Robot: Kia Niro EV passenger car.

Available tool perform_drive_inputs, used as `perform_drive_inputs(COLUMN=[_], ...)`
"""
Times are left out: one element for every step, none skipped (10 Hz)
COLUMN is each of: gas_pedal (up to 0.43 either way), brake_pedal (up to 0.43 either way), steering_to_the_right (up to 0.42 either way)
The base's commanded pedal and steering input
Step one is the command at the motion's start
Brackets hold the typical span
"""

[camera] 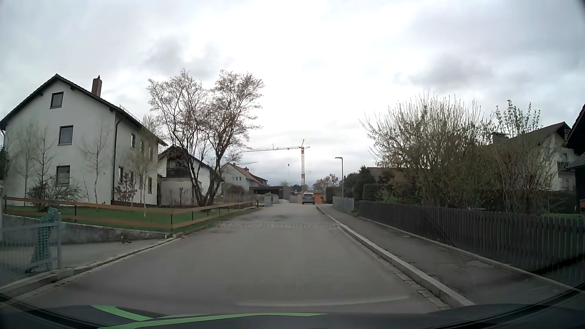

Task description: Follow the waypoints while adhering to traffic rules and regulations

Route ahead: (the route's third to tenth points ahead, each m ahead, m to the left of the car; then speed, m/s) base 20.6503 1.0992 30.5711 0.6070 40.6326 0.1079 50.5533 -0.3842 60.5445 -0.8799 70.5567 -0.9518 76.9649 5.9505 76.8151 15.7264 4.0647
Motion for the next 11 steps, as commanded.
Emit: perform_drive_inputs(gas_pedal=[0.079,0.079,0.079,0.079,0.079,0.079,0.059,0.059,0.059,0.059,0.059], brake_pedal=[0.0,0.0,0.0,0.0,0.0,0.0,0.0,0.0,0.0,0.0,0.0], steering_to_the_right=[-0.001,-0.002,-0.005,-0.005,-0.005,-0.003,-0.002,-0.002,-0.002,-0.002,-0.002])
